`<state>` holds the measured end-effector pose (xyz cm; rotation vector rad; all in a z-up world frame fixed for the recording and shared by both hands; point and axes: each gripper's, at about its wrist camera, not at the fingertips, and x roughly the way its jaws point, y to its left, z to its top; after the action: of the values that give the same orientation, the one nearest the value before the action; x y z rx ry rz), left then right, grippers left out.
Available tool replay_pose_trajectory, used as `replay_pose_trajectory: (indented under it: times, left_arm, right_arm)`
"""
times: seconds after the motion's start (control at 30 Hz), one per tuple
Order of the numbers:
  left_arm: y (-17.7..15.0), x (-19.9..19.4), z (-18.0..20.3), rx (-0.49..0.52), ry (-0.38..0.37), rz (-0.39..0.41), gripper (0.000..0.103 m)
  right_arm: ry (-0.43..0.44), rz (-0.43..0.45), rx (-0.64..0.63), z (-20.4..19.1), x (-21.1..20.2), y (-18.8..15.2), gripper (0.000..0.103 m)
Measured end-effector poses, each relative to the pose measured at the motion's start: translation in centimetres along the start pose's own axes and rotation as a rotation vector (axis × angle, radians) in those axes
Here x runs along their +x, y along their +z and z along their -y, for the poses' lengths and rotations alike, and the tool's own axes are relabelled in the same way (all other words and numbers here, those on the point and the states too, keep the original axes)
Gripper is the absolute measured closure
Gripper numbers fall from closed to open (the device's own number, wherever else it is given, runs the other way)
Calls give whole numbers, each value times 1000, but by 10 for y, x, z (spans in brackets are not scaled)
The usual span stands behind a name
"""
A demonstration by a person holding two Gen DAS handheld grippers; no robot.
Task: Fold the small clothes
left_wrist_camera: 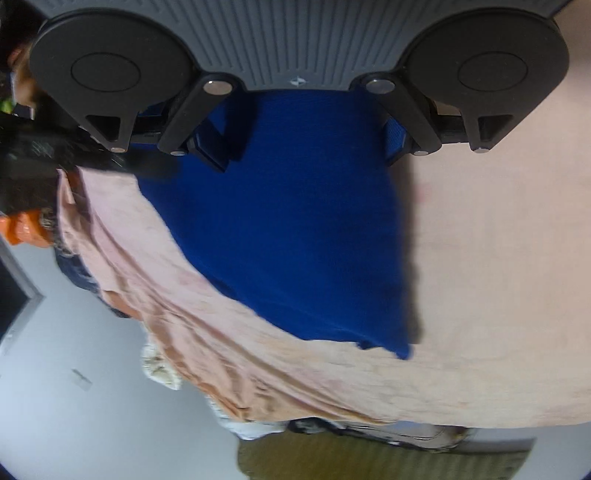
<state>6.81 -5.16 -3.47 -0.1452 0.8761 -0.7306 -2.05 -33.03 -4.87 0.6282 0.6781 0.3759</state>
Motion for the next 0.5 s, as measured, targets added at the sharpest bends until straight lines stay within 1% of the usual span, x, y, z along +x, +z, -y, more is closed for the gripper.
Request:
replay_pose_trajectory:
  times: [0.03, 0.07, 0.1, 0.13, 0.17, 0.2, 0.23, 0.27, 0.33, 0.4, 0.5]
  left_arm:
    - [0, 2, 3, 19, 14, 7, 30]
    - [-1, 2, 6, 41, 26, 7, 45]
    - [-2, 1, 6, 56, 42, 10, 51]
    - [-3, -1, 2, 54, 45, 13, 65]
    - [-3, -3, -3, 34, 28, 12, 76]
    - [-2, -5, -10, 1, 4, 10, 80]
    - [-3, -8, -17, -36, -13, 10, 84]
    - [-3, -9, -20, -55, -17, 12, 86]
    - [-3, -14, -16, -46, 5, 22, 88]
    - [-4, -25, -8, -20, 33, 24, 89]
    - [-8, -40, 0, 18, 37, 5, 89]
  right_arm:
    - [14, 11, 12, 2, 6, 3, 28]
    - [24, 21, 25, 4, 12, 5, 29]
    - [23, 28, 33, 4, 15, 7, 39]
    - [4, 27, 30, 1, 18, 8, 45]
    - [-28, 28, 15, -2, 19, 8, 60]
    - [-59, 30, 4, -4, 20, 6, 77]
    - [-83, 30, 11, -3, 20, 4, 80]
    - [-72, 35, 46, 0, 19, 3, 83]
    - [-45, 47, 118, 6, 18, 0, 85]
    - [-39, 54, 137, 3, 15, -2, 86]
    - [-10, 59, 141, -8, 2, -7, 86]
